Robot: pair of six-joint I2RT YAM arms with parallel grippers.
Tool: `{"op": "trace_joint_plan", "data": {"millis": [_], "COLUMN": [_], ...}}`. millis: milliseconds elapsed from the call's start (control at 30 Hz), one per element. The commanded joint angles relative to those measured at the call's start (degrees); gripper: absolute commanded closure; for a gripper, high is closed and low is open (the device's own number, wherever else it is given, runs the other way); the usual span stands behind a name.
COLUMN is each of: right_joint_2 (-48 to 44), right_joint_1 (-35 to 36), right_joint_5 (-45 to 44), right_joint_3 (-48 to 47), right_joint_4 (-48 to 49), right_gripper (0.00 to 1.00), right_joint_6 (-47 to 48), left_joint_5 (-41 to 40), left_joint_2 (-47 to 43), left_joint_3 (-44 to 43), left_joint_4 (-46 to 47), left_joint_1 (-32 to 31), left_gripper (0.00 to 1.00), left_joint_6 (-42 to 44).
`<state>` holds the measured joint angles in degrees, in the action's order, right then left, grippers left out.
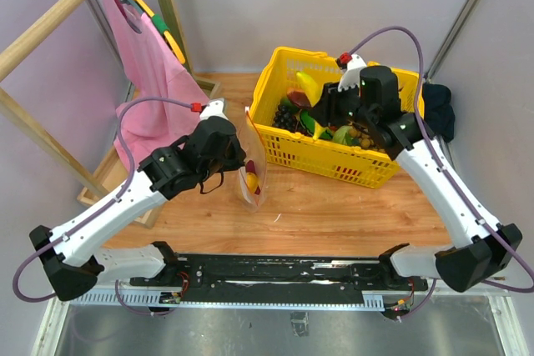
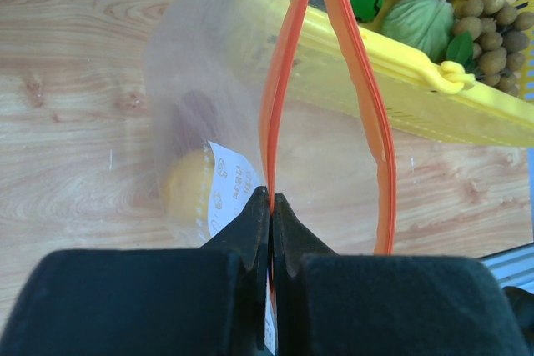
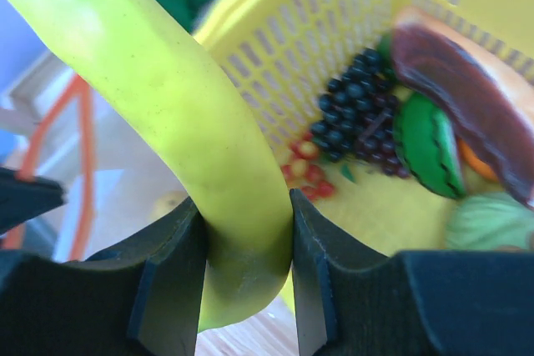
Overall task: Place the food in the zip-top bag and seal the zipper
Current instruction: Place the fake fruit in the zipper food storage bag.
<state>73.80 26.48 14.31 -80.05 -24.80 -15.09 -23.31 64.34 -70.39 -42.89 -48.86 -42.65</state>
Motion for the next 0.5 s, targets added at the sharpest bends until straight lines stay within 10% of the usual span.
{"op": "trace_joint_plan", "data": {"millis": [0, 467], "right_joint_2": [-2.43, -1.02], "right_joint_1": [2.79, 11.10], "right_joint_5": [9.49, 19.44], "right_joint_3": [4.75, 11.28], "right_joint_4": [15.56, 37.71], "right_gripper": [0.99, 0.98], "right_joint_6": [-7.89, -14.83], "left_joint_5": [-0.91, -0.43], "left_joint_2": [-1.60, -2.55], "left_joint_3": [0.48, 2.01], "left_joint_4": [3.37, 5.53], "left_joint_1": [0.35, 0.35], "left_gripper": [1.00, 1.00], "left_joint_6": [-0.84, -1.41]}}
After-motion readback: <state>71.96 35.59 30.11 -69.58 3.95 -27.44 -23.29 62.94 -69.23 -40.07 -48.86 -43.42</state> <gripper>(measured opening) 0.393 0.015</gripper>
